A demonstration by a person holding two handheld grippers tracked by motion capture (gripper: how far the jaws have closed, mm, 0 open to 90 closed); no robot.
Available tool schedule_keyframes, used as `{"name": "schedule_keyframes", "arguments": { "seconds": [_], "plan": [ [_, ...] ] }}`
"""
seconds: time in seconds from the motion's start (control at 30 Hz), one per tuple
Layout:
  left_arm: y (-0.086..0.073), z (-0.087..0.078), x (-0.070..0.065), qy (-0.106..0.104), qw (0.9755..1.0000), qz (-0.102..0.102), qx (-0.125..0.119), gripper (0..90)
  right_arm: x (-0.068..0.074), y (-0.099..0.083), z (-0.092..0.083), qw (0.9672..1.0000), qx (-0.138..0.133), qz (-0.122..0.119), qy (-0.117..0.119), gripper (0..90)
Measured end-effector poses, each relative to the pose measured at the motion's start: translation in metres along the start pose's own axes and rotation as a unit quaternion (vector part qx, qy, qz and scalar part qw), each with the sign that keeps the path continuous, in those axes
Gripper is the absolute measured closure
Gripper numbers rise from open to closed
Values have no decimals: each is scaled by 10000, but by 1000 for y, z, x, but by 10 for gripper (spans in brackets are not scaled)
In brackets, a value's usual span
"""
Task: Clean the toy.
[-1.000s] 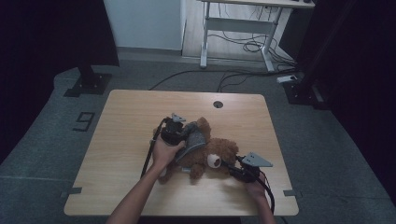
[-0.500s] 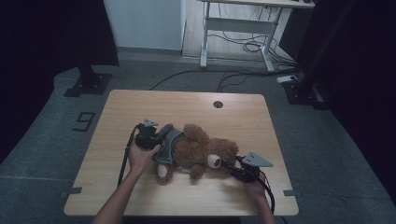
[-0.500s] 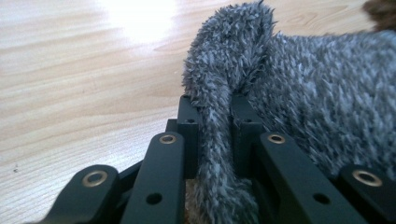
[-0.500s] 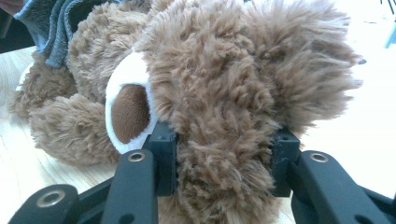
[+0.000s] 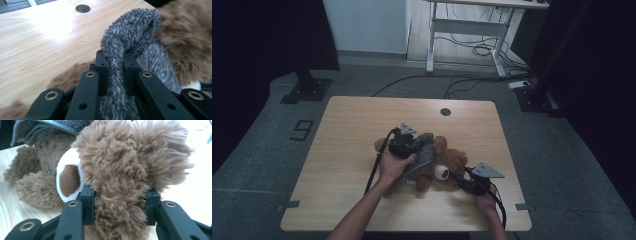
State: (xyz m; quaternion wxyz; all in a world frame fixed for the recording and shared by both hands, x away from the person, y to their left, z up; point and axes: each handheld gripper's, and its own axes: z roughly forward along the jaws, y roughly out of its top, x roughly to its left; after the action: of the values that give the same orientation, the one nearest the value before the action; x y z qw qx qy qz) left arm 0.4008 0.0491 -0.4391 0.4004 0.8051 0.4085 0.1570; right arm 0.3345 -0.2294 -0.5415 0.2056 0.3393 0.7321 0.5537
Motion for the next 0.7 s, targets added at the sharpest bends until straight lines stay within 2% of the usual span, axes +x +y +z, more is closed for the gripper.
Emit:
{"name": "schedule_keyframes", "arguments": {
  "seconds": [0.07,0.13,0.27,0.43,0.57,0.63,0.7],
  "plan": [
    [0,6,1,112,9998,62,124,776,-1,0,0,10000,-6,24,6,562],
    [-3,6,7,88,9998,-42,162,776,-1,0,0,10000,-9,17,10,562],
    [-11,-2,22,138,9996,-208,155,776,0,0,0,10000,-7,-48,9,562],
    [-25,-17,44,310,9988,-360,136,777,0,0,0,10000,-8,-45,9,562],
    [-43,-26,60,258,9974,-664,58,778,0,0,0,10000,-6,7,28,554],
    [-51,-27,62,193,9969,-762,-19,778,-1,0,0,10000,-5,30,41,545],
    [-58,-27,60,187,9969,-758,-103,781,0,0,0,10000,10,31,47,531]
  ]
}}
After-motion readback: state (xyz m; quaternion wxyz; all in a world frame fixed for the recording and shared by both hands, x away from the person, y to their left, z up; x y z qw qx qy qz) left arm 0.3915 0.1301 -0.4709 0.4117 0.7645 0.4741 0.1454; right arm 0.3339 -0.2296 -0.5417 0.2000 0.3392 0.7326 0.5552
